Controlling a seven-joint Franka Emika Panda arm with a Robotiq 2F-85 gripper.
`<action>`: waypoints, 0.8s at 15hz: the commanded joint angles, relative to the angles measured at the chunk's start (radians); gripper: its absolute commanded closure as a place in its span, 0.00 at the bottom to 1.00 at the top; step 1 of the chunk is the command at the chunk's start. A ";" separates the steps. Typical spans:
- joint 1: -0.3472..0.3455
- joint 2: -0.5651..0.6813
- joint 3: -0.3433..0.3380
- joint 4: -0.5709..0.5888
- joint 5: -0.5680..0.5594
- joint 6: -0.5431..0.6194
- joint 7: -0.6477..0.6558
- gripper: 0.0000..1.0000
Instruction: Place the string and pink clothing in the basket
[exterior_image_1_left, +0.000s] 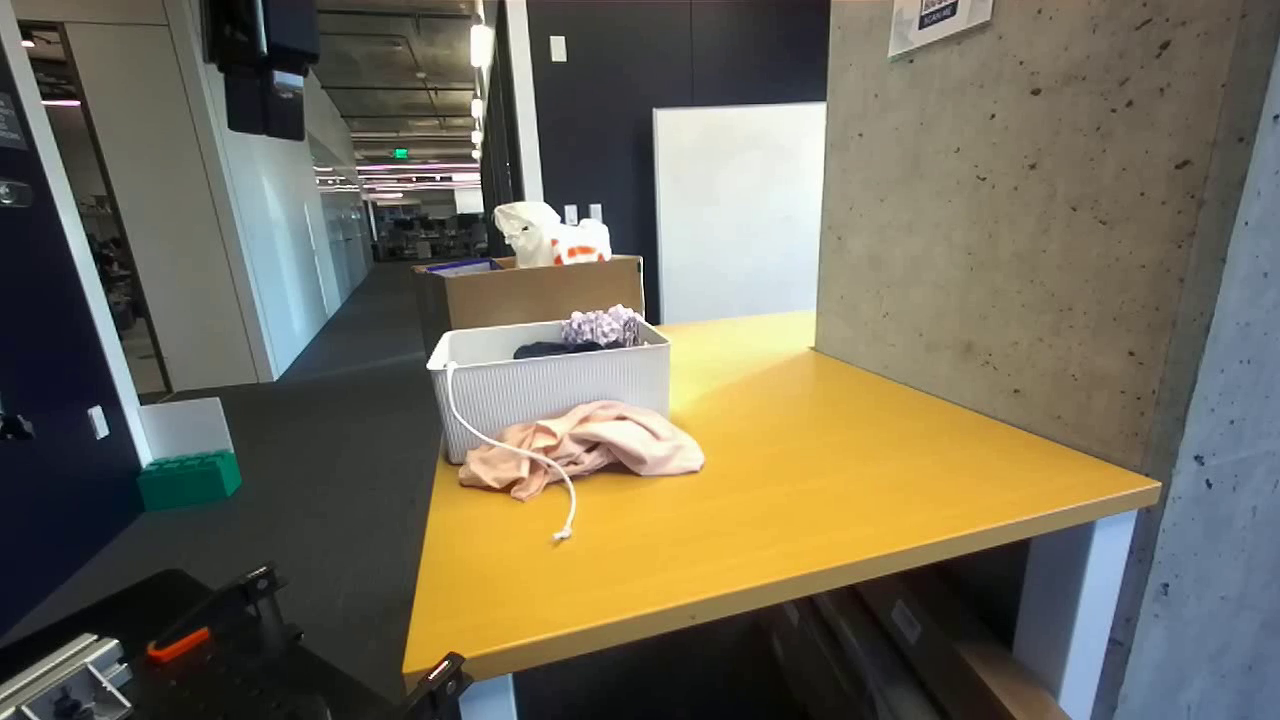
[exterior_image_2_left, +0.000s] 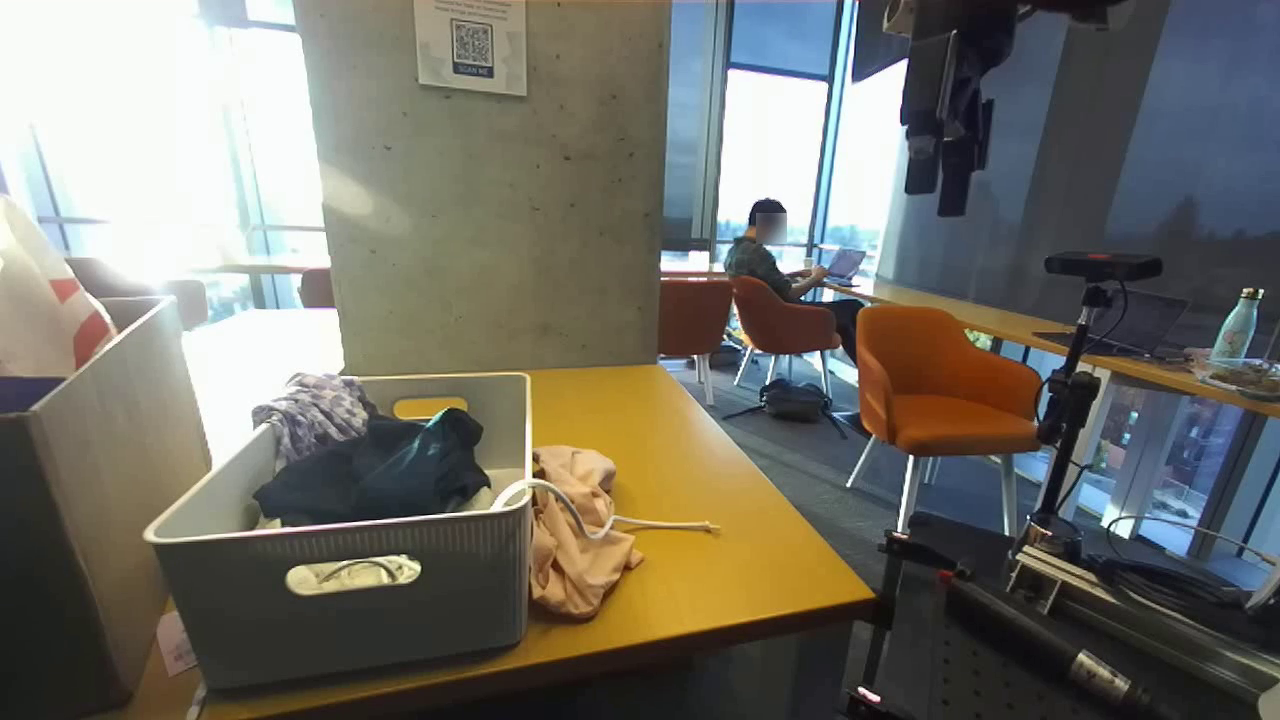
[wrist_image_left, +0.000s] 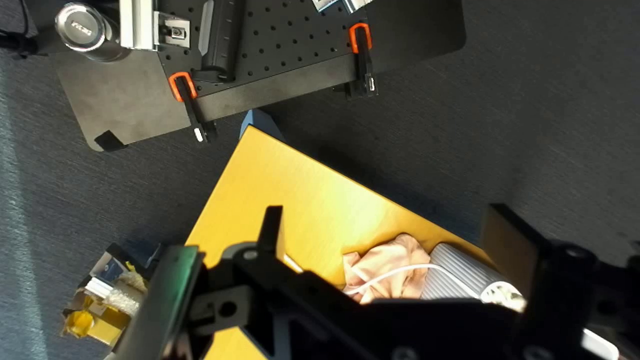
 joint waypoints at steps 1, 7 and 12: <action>-0.024 0.021 -0.009 0.029 0.061 0.009 -0.026 0.00; -0.067 0.217 -0.048 0.122 0.007 -0.004 -0.102 0.00; -0.083 0.507 -0.032 0.286 -0.150 -0.069 -0.154 0.00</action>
